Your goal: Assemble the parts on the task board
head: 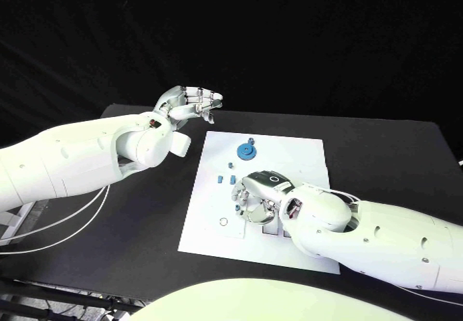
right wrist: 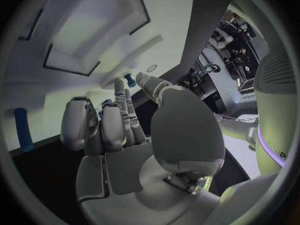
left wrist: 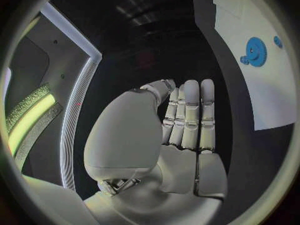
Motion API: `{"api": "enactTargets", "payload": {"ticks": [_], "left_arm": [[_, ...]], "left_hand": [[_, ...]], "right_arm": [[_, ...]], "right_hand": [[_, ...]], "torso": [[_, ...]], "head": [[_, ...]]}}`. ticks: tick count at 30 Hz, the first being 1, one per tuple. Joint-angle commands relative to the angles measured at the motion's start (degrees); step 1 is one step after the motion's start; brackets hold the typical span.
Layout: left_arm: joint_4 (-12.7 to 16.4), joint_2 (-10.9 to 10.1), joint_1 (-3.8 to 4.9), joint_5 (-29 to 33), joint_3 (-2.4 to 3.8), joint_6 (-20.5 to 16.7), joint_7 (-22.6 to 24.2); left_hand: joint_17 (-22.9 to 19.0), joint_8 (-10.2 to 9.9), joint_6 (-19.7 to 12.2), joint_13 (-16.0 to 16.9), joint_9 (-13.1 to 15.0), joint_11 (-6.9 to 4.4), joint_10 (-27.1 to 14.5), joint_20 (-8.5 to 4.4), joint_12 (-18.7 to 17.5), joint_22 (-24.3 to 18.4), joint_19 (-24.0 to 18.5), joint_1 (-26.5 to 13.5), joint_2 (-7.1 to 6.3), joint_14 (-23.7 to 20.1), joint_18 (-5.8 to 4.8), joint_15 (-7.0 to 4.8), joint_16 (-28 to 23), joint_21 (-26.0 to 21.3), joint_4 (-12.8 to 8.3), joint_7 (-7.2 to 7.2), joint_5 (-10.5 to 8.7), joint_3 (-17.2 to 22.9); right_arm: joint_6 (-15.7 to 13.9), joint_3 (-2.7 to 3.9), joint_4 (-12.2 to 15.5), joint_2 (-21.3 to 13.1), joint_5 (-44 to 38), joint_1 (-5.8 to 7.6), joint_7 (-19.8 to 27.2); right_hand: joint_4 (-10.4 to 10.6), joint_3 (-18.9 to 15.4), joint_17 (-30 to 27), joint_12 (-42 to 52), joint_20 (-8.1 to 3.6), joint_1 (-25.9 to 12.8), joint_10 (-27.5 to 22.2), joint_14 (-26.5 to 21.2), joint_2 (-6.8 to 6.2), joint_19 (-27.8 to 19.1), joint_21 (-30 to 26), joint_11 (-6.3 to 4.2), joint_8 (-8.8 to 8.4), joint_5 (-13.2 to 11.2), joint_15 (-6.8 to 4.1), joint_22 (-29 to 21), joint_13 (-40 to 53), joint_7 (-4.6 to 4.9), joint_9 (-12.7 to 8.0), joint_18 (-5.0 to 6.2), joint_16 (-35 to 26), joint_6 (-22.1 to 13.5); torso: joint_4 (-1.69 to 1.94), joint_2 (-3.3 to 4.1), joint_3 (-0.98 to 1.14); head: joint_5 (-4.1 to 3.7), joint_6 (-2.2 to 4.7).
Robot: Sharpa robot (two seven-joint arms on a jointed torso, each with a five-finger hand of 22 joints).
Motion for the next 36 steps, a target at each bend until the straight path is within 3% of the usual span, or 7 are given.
{"api": "enactTargets", "payload": {"ticks": [1,12,20,23,26,32,36], "left_arm": [[0.14,0.01,0.04,-0.31,0.04,1.04,0.26],[0.19,-0.19,0.03,-0.33,0.04,1.04,0.37],[0.18,-0.39,0.02,-0.34,0.00,1.17,0.44],[0.17,-0.41,0.02,-0.35,-0.08,1.30,0.51],[0.16,-0.42,0.01,-0.35,-0.17,1.44,0.56],[0.10,-0.38,0.00,-0.44,-0.35,1.60,0.60],[0.02,-0.33,0.00,-0.50,-0.40,1.68,0.60]], "left_hand": [[0.00,0.35,-0.41,-0.07,0.05,-0.10,-0.46,0.32,0.19,-0.08,-0.21,-0.63,-0.09,-0.44,0.75,0.04,-0.13,-0.24,-0.36,0.00,-0.05,0.12],[0.01,0.36,-0.50,-0.09,0.05,-0.08,-0.54,0.33,0.19,-0.08,-0.21,-0.63,-0.07,-0.46,0.75,0.05,-0.11,-0.24,-0.40,0.03,-0.05,0.15],[0.02,0.38,-0.55,-0.11,0.06,-0.07,-0.61,0.35,0.20,-0.09,-0.22,-0.60,-0.05,-0.50,0.76,0.07,-0.09,-0.25,-0.46,0.04,-0.05,0.18],[0.02,0.38,-0.55,-0.11,0.06,-0.07,-0.61,0.35,0.20,-0.09,-0.22,-0.60,-0.05,-0.50,0.76,0.07,-0.09,-0.25,-0.46,0.04,-0.05,0.18],[0.02,0.40,-0.57,-0.12,0.07,-0.06,-0.63,0.36,0.20,-0.09,-0.23,-0.59,-0.07,-0.52,0.76,0.08,-0.09,-0.26,-0.49,0.04,-0.05,0.18],[0.02,0.40,-0.57,-0.12,0.07,-0.06,-0.63,0.36,0.20,-0.09,-0.23,-0.59,-0.07,-0.52,0.76,0.08,-0.09,-0.26,-0.49,0.04,-0.05,0.18],[0.02,0.40,-0.57,-0.12,0.07,-0.06,-0.63,0.36,0.20,-0.09,-0.23,-0.59,-0.07,-0.52,0.76,0.08,-0.09,-0.26,-0.49,0.04,-0.05,0.18]], "right_arm": [[-1.48,-0.13,0.29,-0.54,-0.87,-0.17,-0.75],[-3.49,0.02,4.44,-5.15,-0.98,0.95,-1.22],[-3.96,0.61,8.46,-11.51,1.46,3.87,-0.62],[-3.87,0.90,9.07,-13.53,2.24,4.99,0.27],[-3.08,1.06,8.78,-14.87,2.26,5.91,1.13],[-1.23,1.17,6.42,-15.93,2.06,6.81,2.49],[-0.14,1.19,5.38,-16.00,1.85,6.96,2.76]], "right_hand": [[0.06,-1.07,-0.46,0.56,0.15,0.40,-0.80,0.94,-0.36,-0.45,-0.67,0.06,-0.55,-0.18,0.33,7.84,0.36,0.01,-0.17,-0.25,-0.37,-0.75],[0.19,-2.34,-1.11,0.90,0.14,0.83,-1.45,0.76,-0.18,-0.70,-1.49,0.04,-0.85,0.14,0.32,7.59,0.50,-0.04,-0.24,-0.11,-0.70,-1.05],[0.48,-3.22,-1.01,1.31,0.12,0.90,-1.52,0.79,-0.05,-0.54,-1.26,0.01,-0.79,0.21,0.30,7.69,0.68,-0.05,-0.20,-0.17,-0.56,-0.76],[0.64,-4.05,-1.33,1.42,0.15,1.21,-2.11,0.73,0.01,-0.84,-2.12,0.10,-0.83,0.19,0.36,7.42,0.74,-0.02,-0.21,-0.03,-0.68,-0.63],[0.91,-7.03,-1.10,1.54,0.41,2.99,-5.06,0.84,0.64,-1.00,-3.07,0.58,-1.47,0.30,0.74,7.19,0.63,0.11,-0.44,0.08,-0.16,-1.18],[5.41,-18.12,-3.43,4.93,1.18,8.83,-11.11,-0.28,2.76,-2.09,-6.40,1.50,-3.00,0.40,1.56,6.55,0.53,-0.69,-0.92,0.57,-0.73,-2.57],[8.31,-20.72,-3.90,6.52,1.40,11.44,-13.00,-0.55,2.80,-2.33,-7.36,1.77,-3.42,0.43,1.79,6.43,0.30,-0.98,-0.97,0.71,-0.58,-3.06]], "torso": [[-0.05,-0.01,0.07],[-0.03,-0.05,0.05],[-0.18,-0.18,0.02],[-0.22,-0.26,0.03],[-0.20,-0.28,0.05],[-0.12,-0.14,0.11],[-0.07,-0.06,0.10]], "head": [[-0.01,0.04],[-0.39,0.53],[-0.86,1.13],[-1.52,1.52],[-2.08,1.82],[-2.53,2.26],[-2.76,2.36]]}}
